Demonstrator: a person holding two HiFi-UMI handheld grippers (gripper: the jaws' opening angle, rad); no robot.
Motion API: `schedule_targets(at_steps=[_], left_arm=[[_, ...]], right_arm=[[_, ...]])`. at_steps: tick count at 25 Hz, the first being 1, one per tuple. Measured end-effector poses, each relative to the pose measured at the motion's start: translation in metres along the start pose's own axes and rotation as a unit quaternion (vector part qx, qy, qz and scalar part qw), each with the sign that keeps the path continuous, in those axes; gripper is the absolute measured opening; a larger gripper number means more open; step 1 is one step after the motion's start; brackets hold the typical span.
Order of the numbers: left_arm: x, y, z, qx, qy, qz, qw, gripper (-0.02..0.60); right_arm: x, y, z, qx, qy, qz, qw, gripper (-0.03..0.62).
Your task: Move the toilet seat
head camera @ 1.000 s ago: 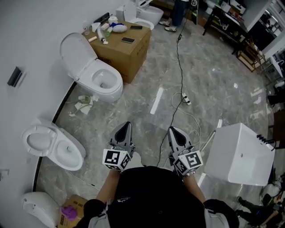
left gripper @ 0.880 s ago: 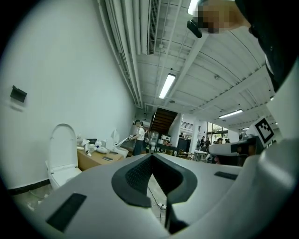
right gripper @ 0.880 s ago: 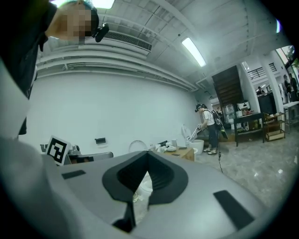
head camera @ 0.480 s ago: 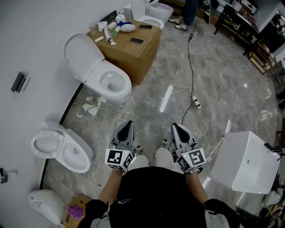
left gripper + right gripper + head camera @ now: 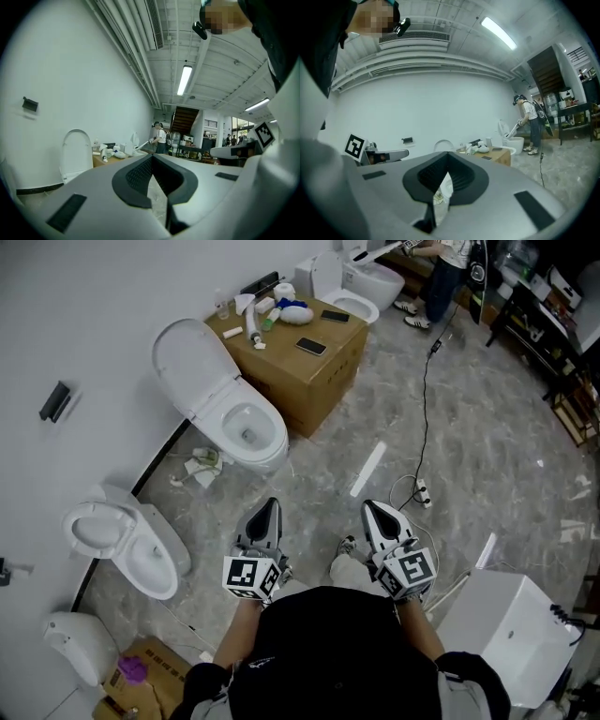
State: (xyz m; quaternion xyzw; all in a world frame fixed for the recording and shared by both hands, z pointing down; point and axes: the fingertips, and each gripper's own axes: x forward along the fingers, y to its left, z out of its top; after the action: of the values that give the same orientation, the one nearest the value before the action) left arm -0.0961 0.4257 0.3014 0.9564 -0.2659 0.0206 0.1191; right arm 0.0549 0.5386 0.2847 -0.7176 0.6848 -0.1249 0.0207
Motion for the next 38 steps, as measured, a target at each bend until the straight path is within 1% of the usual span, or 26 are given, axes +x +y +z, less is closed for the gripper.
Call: schedule_targets(at_steps=[3,5,8,11,15,18,21,23,29,33,38], left_arm=[[0.028,-0.011,0.007,0.000,-0.012,0.025,0.9996,0.008],[0.042,-0.018,0.009,-0.001,-0.017,0.040,0.9991,0.008],[0.060,-0.027,0.006,-0.007,-0.021,0.063,0.9978,0.008],[0.073,-0.040,0.005,-0.015,-0.025,0.084,0.9961,0.008],[0.085,-0.052,0.011,-0.004,-0.039,0.105,0.9937,0.008],[0.086,-0.050,0.009,0.000,-0.039,0.128,0.9911,0.008],[0.083,-0.041,0.006,-0.003,-0.032,0.146,0.9888,0.008],[0.086,-0.033,0.004,-0.008,-0.029,0.152,0.9879,0.008],[0.114,-0.008,-0.002,-0.021,-0.026,0.148,0.9884,0.008],[0.143,0.021,-0.004,-0.038,-0.027,0.147,0.9880,0.008],[0.179,0.071,0.005,-0.050,-0.039,0.153,0.9862,0.008]], right_arm=[[0.013,-0.038,0.013,-0.003,0.001,0.026,1.000,0.012],[0.021,-0.057,0.022,-0.015,-0.004,0.048,0.999,0.012],[0.032,-0.081,0.032,-0.019,-0.006,0.067,0.998,0.012],[0.036,-0.100,0.039,-0.015,-0.005,0.085,0.996,0.012],[0.044,-0.121,0.043,-0.015,-0.006,0.107,0.994,0.012],[0.053,-0.125,0.041,-0.014,-0.003,0.128,0.992,0.012],[0.060,-0.123,0.042,-0.012,-0.003,0.146,0.989,0.012],[0.069,-0.122,0.042,-0.014,-0.002,0.148,0.989,0.012],[0.106,-0.127,0.037,-0.015,0.011,0.145,0.989,0.012],[0.146,-0.129,0.038,-0.025,0.026,0.147,0.988,0.012],[0.213,-0.121,0.042,-0.051,0.046,0.169,0.983,0.012]])
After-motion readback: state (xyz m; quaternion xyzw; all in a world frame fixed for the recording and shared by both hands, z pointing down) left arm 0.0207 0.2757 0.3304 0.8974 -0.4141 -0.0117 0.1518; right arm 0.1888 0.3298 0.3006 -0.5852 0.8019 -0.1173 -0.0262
